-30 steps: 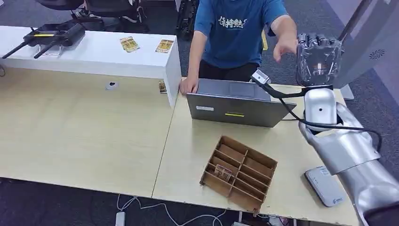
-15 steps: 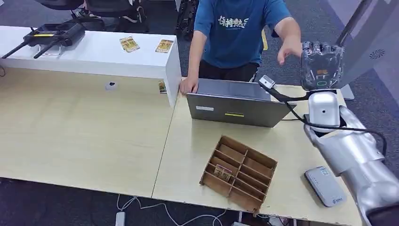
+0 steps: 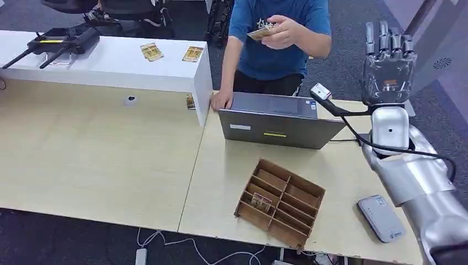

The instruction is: Pass the card to the sensor for recognition and then transmit it.

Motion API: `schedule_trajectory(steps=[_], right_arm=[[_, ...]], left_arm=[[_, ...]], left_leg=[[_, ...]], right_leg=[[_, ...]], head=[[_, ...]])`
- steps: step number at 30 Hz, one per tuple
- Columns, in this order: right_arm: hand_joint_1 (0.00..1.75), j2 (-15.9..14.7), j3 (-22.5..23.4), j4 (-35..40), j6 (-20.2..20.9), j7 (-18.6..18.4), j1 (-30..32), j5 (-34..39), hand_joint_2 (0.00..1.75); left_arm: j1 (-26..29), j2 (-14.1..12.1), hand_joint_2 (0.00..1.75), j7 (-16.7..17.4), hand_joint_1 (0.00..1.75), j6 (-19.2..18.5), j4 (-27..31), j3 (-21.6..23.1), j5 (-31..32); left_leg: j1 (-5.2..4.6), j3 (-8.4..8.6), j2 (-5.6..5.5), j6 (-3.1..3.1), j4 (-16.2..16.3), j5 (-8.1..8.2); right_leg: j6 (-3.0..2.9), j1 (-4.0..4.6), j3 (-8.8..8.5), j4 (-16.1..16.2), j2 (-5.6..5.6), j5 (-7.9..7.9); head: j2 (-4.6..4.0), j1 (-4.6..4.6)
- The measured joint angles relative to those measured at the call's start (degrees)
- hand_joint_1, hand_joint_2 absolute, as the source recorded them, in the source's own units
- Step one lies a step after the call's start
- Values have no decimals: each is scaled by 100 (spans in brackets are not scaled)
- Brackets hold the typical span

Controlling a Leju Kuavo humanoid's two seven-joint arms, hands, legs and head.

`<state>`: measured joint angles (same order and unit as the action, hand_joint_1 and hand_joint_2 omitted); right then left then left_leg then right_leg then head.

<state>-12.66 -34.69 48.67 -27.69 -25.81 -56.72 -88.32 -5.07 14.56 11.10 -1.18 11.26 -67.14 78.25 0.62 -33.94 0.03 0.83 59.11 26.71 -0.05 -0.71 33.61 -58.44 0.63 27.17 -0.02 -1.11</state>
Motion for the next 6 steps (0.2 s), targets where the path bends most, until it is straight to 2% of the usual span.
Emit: schedule_trajectory(steps=[4, 6], right_arm=[[0, 4, 285, 175, -35, 105, 124, 11, 175], [0, 35, 502, 291, -200, 264, 245, 259, 175]], left_arm=[[0, 0, 0, 0, 0, 2, 0, 0, -15], [0, 0, 0, 0, 0, 9, 0, 0, -26]], left_leg=[[0, 0, 0, 0, 0, 0], [0, -1, 0, 0, 0, 0]], right_leg=[[0, 0, 0, 0, 0, 0], [0, 0, 0, 0, 0, 0]], head=[[0, 0], [0, 0]])
